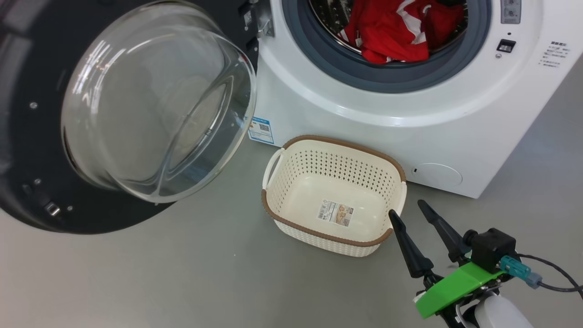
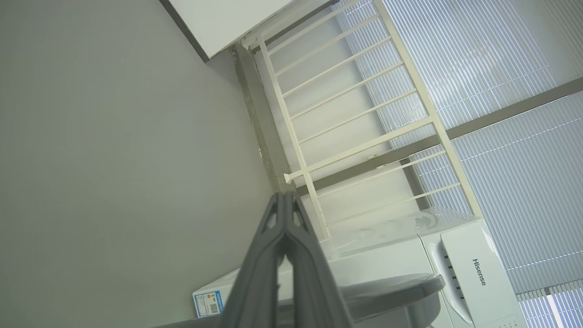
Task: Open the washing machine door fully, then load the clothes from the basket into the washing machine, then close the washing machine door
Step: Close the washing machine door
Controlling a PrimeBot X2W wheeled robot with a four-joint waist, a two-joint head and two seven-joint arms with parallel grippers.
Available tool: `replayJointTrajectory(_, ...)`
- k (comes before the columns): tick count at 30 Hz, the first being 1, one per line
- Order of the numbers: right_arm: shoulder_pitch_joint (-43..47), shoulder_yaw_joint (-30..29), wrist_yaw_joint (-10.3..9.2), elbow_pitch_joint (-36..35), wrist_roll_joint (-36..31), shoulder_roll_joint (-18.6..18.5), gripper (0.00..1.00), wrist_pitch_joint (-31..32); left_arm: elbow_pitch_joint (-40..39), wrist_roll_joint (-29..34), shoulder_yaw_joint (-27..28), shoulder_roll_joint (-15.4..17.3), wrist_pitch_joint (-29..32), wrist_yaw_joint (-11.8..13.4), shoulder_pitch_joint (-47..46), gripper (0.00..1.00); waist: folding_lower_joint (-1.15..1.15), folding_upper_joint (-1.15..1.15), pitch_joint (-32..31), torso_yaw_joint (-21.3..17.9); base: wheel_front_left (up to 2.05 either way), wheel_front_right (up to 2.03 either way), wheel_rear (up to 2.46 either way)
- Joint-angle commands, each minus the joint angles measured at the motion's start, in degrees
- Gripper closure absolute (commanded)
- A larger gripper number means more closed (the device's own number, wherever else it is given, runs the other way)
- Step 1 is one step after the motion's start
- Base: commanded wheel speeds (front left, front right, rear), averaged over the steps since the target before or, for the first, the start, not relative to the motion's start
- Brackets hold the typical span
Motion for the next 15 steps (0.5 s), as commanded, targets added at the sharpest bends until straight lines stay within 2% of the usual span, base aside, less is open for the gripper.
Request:
replayJointTrajectory(1,-2.25,1.48,0.09,-1.24,0.11,-0.07,0.00,-0.27,0.42,-0.11,0.76,4.77,0.77,0.19,-1.89,1.00,0.00,0.00,0.71,-0.86,0.00,0.00,0.00)
replayJointTrajectory(7,-2.86,1.47,0.09,-1.21,-0.05,-0.02,0.00,-0.27,6.32,-0.13,0.01,6.64,2.32,-1.09,-3.70,1.00,0.00,0.00,1.93,-2.90,0.00,0.00,0.00)
replayJointTrajectory(15,-3.44,1.17,0.09,-1.31,-0.29,-0.14,0.00,-0.27,9.61,0.14,-1.07,7.22,2.96,-2.14,-5.72,1.00,0.00,0.00,2.97,-4.18,0.00,0.00,0.00)
